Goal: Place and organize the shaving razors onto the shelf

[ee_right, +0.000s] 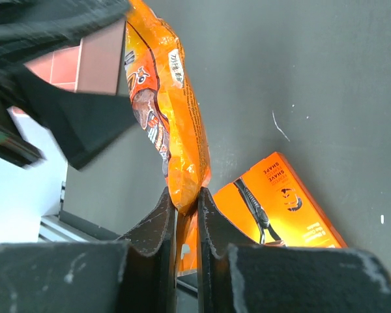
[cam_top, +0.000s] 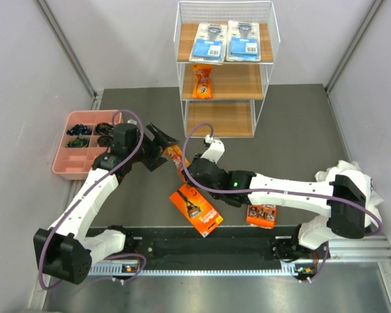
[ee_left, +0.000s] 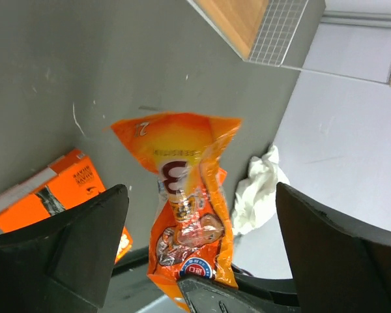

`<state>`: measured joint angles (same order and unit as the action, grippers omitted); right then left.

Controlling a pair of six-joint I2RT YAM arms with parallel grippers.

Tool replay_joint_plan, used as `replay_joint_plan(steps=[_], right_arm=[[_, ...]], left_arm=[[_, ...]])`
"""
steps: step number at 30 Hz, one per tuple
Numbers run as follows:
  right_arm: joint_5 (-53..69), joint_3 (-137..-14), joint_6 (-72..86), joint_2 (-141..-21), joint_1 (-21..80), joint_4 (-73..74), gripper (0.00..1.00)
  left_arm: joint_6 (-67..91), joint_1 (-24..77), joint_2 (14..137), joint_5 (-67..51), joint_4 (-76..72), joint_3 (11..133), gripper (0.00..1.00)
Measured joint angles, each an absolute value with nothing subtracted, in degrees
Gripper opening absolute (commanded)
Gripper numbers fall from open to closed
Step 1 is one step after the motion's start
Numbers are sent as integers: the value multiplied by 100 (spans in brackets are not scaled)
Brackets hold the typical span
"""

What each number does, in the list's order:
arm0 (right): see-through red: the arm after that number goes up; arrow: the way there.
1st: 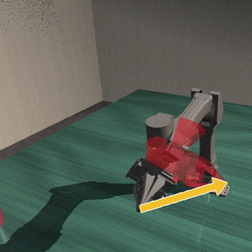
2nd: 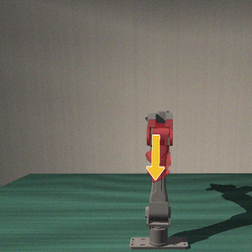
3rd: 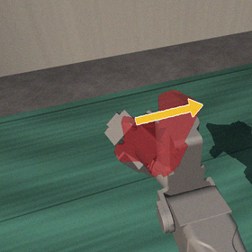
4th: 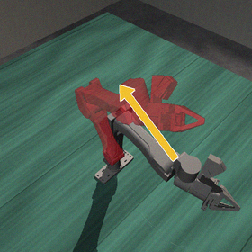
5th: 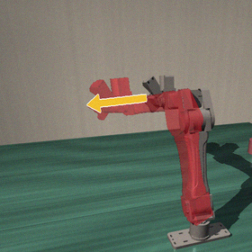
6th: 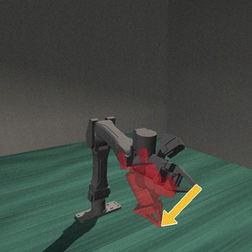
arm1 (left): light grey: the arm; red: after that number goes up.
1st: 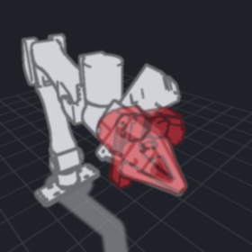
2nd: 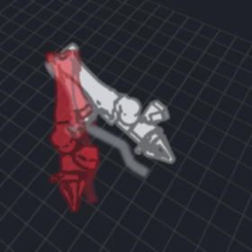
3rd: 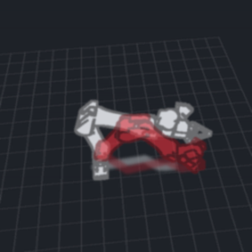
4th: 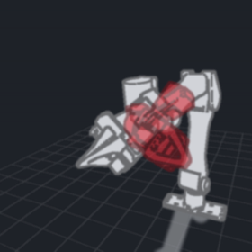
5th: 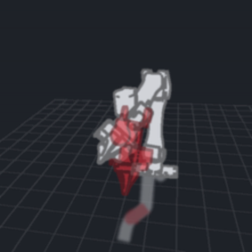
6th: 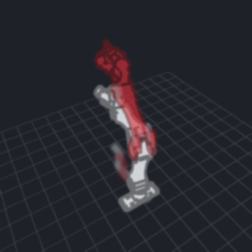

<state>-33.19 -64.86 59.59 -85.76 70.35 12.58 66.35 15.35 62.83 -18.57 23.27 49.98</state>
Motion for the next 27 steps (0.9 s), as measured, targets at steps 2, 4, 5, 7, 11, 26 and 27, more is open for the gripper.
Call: replay_joint_plan(steps=[2, 4, 5, 7, 11, 26, 27], right_arm=[[-3321, -6486, 5959, -8525, 7035, 1288, 0], [-3323, -6460, 5959, -8482, 7035, 1291, 0], [-3328, -6434, 5959, -8453, 7035, 1310, 0], [-3332, -6386, 5961, -8423, 7035, 1330, 0], [-3328, -6322, 5961, -8394, 7035, 1356, 0], [-3105, -6053, 5822, -8034, 7006, 1323, 0], [-3006, -5988, 5806, -7979, 6984, 1245, 0]], left_arm=[[6309, 1535, 6276, -1632, 2602, 5323, 98], [5975, 1535, 6263, -1376, 2860, 5594, 98], [5791, 1535, 6257, -1199, 3004, 5734, 98], [5400, 1535, 6224, -825, 3310, 5968, 98], [4772, 1535, 6195, 58, 3946, 6302, 94], [3551, 1540, 6353, 2191, 5026, 6366, 98], [3531, 1540, 6361, 2189, 5024, 6316, 98]])
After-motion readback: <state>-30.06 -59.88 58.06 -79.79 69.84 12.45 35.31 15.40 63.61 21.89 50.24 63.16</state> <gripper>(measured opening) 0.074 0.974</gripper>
